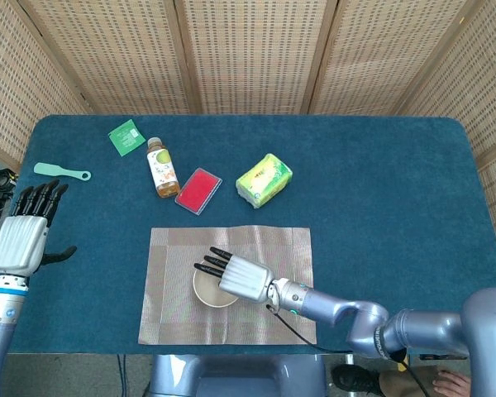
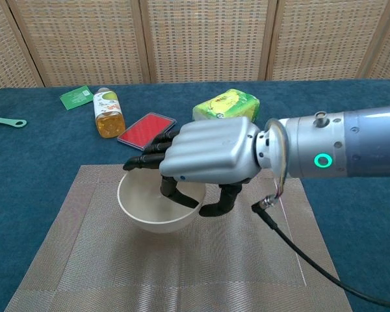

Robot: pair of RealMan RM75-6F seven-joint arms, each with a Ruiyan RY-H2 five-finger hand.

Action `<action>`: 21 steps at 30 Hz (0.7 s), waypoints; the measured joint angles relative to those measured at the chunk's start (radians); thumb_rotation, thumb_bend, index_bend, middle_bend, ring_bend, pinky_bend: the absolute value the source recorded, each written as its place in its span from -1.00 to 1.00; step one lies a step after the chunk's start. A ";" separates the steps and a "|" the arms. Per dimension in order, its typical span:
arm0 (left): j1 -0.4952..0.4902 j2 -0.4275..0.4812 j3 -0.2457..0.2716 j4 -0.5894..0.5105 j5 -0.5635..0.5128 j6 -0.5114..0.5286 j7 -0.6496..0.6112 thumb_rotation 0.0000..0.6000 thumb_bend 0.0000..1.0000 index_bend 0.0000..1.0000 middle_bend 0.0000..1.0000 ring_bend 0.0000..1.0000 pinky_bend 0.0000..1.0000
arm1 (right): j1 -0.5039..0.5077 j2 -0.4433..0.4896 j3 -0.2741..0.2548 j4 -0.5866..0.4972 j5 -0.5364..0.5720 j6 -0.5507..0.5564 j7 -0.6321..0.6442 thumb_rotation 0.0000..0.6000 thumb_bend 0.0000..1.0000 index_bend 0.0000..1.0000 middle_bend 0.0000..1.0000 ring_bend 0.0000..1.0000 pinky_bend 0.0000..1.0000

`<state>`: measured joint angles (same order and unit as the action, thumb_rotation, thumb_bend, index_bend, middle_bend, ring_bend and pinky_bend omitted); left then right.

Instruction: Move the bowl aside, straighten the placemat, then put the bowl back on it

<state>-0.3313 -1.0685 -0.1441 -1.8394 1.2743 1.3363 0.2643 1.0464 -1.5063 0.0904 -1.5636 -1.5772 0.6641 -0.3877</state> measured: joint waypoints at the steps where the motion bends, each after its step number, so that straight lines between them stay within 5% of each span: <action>1: 0.000 0.001 0.001 0.000 0.002 -0.001 -0.003 1.00 -1.00 -1.00 -1.00 -1.00 -1.00 | 0.003 -0.014 -0.001 0.013 0.005 -0.005 -0.016 1.00 0.10 0.41 -1.00 -1.00 -1.00; 8: -0.001 0.009 0.006 -0.002 0.009 -0.015 -0.016 1.00 -1.00 -1.00 -1.00 -1.00 -1.00 | 0.005 -0.087 -0.013 0.078 0.057 -0.017 -0.077 1.00 0.06 0.37 -1.00 -1.00 -1.00; 10: 0.000 0.010 0.006 -0.003 0.010 -0.015 -0.016 1.00 -1.00 -1.00 -1.00 -1.00 -1.00 | 0.003 -0.091 -0.017 0.085 0.063 -0.018 -0.079 1.00 -0.14 0.17 -1.00 -1.00 -1.00; 12: 0.001 0.011 0.006 -0.004 0.011 -0.013 -0.015 1.00 -1.00 -1.00 -1.00 -1.00 -1.00 | 0.002 -0.092 -0.023 0.091 0.070 -0.021 -0.083 1.00 -0.69 -0.39 -1.00 -1.00 -1.00; 14: 0.001 0.011 0.007 -0.005 0.012 -0.012 -0.014 1.00 -1.00 -1.00 -1.00 -1.00 -1.00 | 0.000 -0.091 -0.027 0.094 0.075 -0.022 -0.092 1.00 -0.98 -0.78 -1.00 -1.00 -1.00; 17: 0.001 0.010 0.007 -0.005 0.013 -0.011 -0.011 1.00 -1.00 -1.00 -1.00 -1.00 -1.00 | -0.009 -0.082 -0.027 0.088 0.094 -0.013 -0.117 1.00 -1.00 -0.99 -1.00 -1.00 -1.00; 21: 0.000 0.007 0.007 -0.002 0.013 -0.012 -0.005 1.00 -1.00 -1.00 -1.00 -1.00 -1.00 | -0.039 -0.029 -0.024 0.023 0.105 0.051 -0.159 1.00 -1.00 -1.00 -1.00 -1.00 -1.00</action>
<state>-0.3315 -1.0616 -0.1372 -1.8417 1.2877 1.3240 0.2591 1.0070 -1.5354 0.0663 -1.5401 -1.4721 0.7150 -0.5471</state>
